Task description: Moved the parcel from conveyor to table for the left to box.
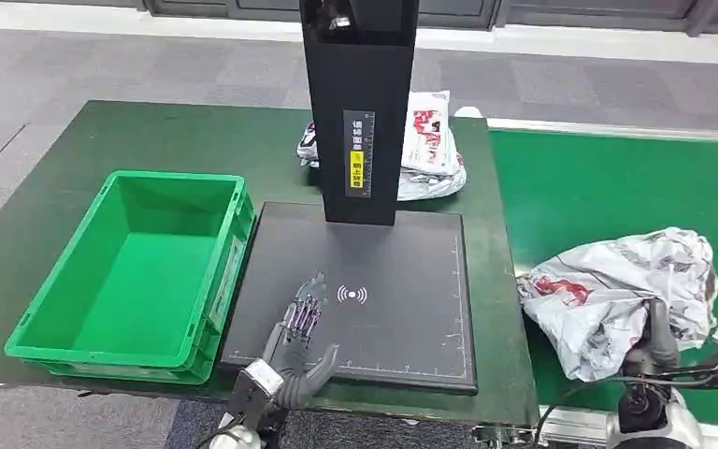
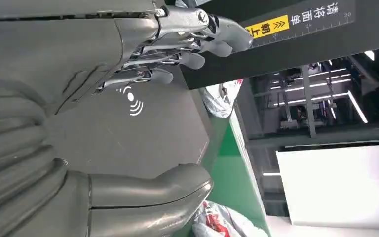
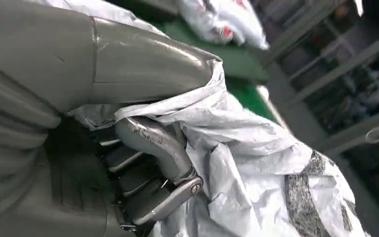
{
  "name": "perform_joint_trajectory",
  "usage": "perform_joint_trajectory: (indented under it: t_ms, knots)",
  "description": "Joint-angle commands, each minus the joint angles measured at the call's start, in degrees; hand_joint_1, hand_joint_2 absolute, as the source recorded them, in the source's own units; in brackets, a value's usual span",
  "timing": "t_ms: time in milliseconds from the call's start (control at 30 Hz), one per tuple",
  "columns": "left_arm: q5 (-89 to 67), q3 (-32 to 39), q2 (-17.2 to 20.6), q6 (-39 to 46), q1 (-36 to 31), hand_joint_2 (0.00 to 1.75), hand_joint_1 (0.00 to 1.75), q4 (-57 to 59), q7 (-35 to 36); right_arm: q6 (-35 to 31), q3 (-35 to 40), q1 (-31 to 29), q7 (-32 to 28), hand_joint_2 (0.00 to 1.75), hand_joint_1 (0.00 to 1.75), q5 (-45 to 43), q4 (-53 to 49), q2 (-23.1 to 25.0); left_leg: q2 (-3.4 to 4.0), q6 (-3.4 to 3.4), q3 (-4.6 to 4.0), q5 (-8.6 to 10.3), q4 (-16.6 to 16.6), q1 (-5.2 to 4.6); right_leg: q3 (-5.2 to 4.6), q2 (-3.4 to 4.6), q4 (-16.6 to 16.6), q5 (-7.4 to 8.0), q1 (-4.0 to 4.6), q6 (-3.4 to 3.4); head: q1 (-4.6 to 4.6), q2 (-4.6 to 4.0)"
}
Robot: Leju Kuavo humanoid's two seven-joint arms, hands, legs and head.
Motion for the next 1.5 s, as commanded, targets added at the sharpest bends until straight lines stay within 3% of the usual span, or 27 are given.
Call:
perform_joint_trajectory:
  t_ms: [33, 367, 833, 1033, 1133, 1267, 1333, 1367, 1400, 1500]
  knots:
    - [0.04, 1.93, 0.86, 0.13, -0.49, 1.75, 0.0, 1.91, 0.08, -0.14, 9.38, 3.44, 1.21, 1.75, 1.75, -2.82, -15.44, 4.12, 0.17, -0.01, 0.02, 0.02, -0.11, -0.06, -0.11, 0.31, -0.02, 0.06, -0.06, -0.05, 0.0, 0.0]
    - [-0.79, 3.1, -0.45, -0.89, -0.13, 1.75, 0.0, 1.54, 0.57, 0.22, 21.71, 10.54, 1.79, 1.75, 1.75, -2.79, -36.85, 6.49, 0.09, -0.02, -0.12, 0.0, -0.02, -0.05, -0.23, 0.16, 0.11, -0.04, -0.05, -0.08, 0.0, 0.0]
    - [-1.48, 3.66, -1.2, -1.84, -1.26, 1.75, 0.0, 3.41, 0.02, 0.19, 31.25, 7.22, 1.09, 1.75, 1.75, -1.23, -35.39, 6.49, 0.16, -0.03, -0.06, 0.05, -0.1, -0.04, -0.21, 0.26, 0.05, 0.0, -0.05, -0.1, 0.0, 0.0]
    - [-1.99, 3.58, -2.11, -2.69, -2.89, 1.75, 0.0, 4.32, 0.57, -0.53, 35.57, 2.8, 3.32, 1.75, 1.75, -0.84, -28.48, 7.47, 0.35, -0.04, -0.05, 0.08, -0.15, -0.05, -0.23, 0.48, 0.03, 0.1, -0.05, -0.09, 0.0, 0.0]
    - [-2.2, 3.36, -2.19, -3.25, -3.37, 1.75, 0.0, 4.91, 0.88, -2.4, 37.93, -1.43, 6.12, 1.75, 1.75, 0.08, -15.82, 8.58, 0.33, -0.06, 0.02, 0.1, -0.19, -0.04, -0.19, 0.44, 0.0, 0.09, -0.05, -0.1, 0.0, 0.0]
    - [-2.19, 2.07, -1.94, -3.95, -5.0, 1.75, 0.0, 7.6, 0.99, -4.98, 40.14, -7.1, 3.5, 1.75, 1.75, 3.56, 5.91, 10.67, 0.45, -0.09, 0.15, 0.1, -0.21, 0.04, -0.05, 0.55, -0.09, 0.15, 0.04, -0.11, 0.0, 0.0]
    - [-2.06, 1.92, -1.86, -3.96, -5.17, 1.75, 0.0, 7.89, 0.9, -5.32, 40.62, -7.86, 2.81, 1.75, 1.75, 4.31, 8.97, 10.96, 0.32, -0.1, 0.13, 0.14, -0.21, 0.02, -0.06, 0.42, -0.07, 0.13, 0.02, -0.13, 0.0, 0.0]
    - [-1.79, 1.55, -1.71, -4.14, -5.32, 1.75, 0.0, 8.21, 0.81, -5.6, 41.97, -8.6, 4.46, 1.75, 0.09, 5.75, 12.64, 11.17, 0.22, -0.13, 0.06, 0.12, -0.12, 0.04, -0.09, 0.3, 0.01, 0.07, 0.04, -0.12, 0.0, 0.0]
    - [-1.61, 1.24, -1.63, -4.26, -5.43, 1.75, 0.0, 8.44, 0.77, -5.85, 43.44, -9.24, 4.43, 0.0, 0.0, 7.44, 15.48, 11.18, 0.22, -0.13, 0.09, 0.23, -0.25, 0.0, -0.09, 0.34, -0.06, 0.13, 0.0, -0.14, -0.02, 0.0]
    - [-0.97, -0.24, -1.37, -4.67, -6.54, 1.75, 0.0, 10.17, 0.65, -7.1, 46.0, -9.61, 4.15, 0.0, 0.0, 10.75, 23.07, 11.6, 0.27, -0.11, 0.15, 0.21, -0.3, 0.01, -0.05, 0.42, -0.07, 0.13, 0.0, -0.16, 0.0, 0.0]
